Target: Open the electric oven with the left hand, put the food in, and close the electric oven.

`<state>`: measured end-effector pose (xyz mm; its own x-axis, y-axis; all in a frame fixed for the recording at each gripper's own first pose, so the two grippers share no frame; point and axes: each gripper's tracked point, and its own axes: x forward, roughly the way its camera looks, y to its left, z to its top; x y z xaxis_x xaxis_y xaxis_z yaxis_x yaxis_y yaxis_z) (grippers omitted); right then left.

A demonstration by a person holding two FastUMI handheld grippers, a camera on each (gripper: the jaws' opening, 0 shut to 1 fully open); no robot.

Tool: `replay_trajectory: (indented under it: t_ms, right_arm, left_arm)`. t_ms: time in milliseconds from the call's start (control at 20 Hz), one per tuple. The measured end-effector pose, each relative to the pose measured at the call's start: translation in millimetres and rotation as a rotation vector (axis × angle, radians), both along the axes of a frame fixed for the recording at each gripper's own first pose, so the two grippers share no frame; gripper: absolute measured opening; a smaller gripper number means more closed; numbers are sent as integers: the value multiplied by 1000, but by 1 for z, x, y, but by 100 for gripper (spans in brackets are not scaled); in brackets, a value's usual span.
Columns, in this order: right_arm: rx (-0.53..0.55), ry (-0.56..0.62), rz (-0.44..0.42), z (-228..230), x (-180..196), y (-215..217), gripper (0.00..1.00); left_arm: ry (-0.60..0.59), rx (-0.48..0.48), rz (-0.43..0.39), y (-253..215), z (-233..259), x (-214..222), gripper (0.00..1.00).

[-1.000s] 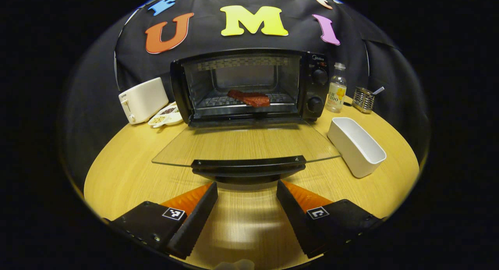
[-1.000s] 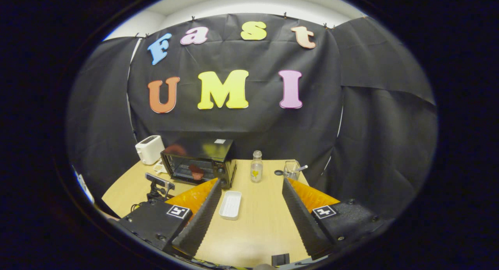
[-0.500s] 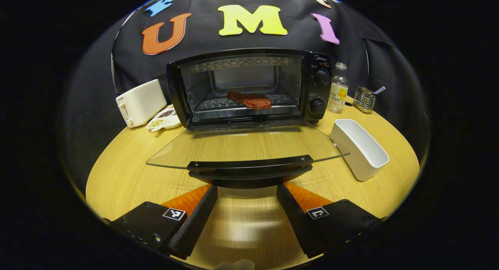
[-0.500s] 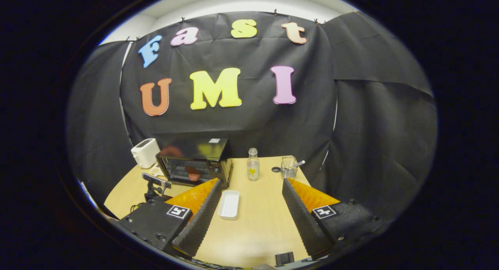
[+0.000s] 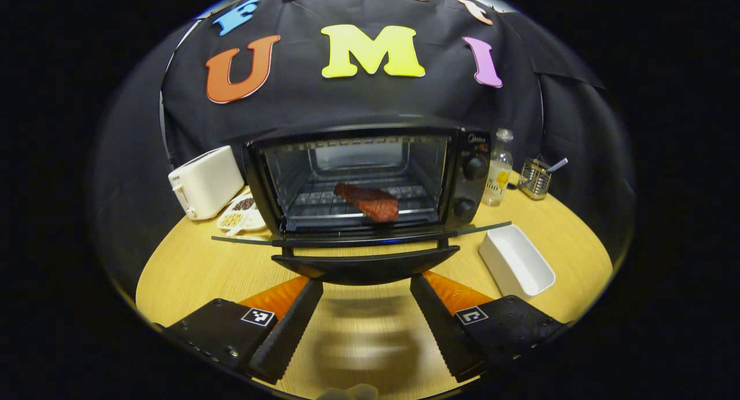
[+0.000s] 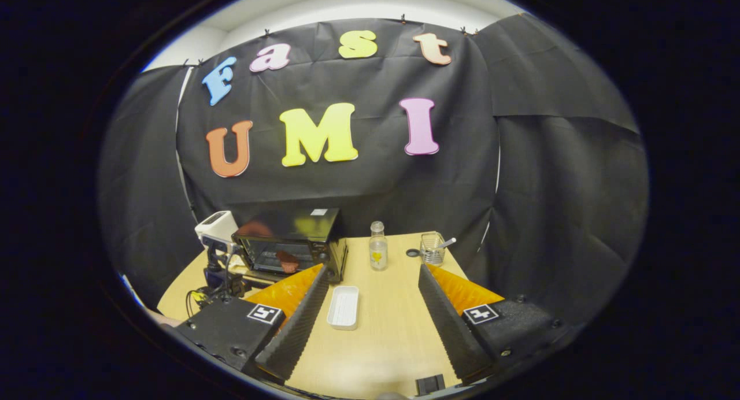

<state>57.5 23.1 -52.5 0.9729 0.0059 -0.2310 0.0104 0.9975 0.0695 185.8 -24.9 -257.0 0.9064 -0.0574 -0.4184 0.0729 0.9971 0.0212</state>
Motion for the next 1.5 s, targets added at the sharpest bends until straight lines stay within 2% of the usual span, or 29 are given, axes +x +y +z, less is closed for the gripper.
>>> replay_trajectory:
  t_ms: [150,250,550,900,1150,1450,1500]
  right_arm:
    - [1,-15,-13,6,-1,-4,99]
    - [0,-17,-22,7,-2,-6,99]
    - [-10,-4,-40,5,-11,-12,99]
    - [-17,-23,-36,9,-32,-19,99]
    - [2,-57,-1,14,-45,-30,99]
    - [35,-95,45,18,-70,-58,99]
    - [36,-103,48,20,-75,-63,96]
  left_arm:
    - [-58,4,-3,1,24,15,97]
    - [-58,-8,-7,-2,24,16,97]
    - [-43,-7,-22,-12,15,10,97]
    - [-72,-14,-37,-28,31,-5,97]
    - [-151,-40,-16,-37,81,-42,97]
    - [-299,-42,28,-42,172,-121,96]
    - [-323,-34,39,-41,185,-136,96]
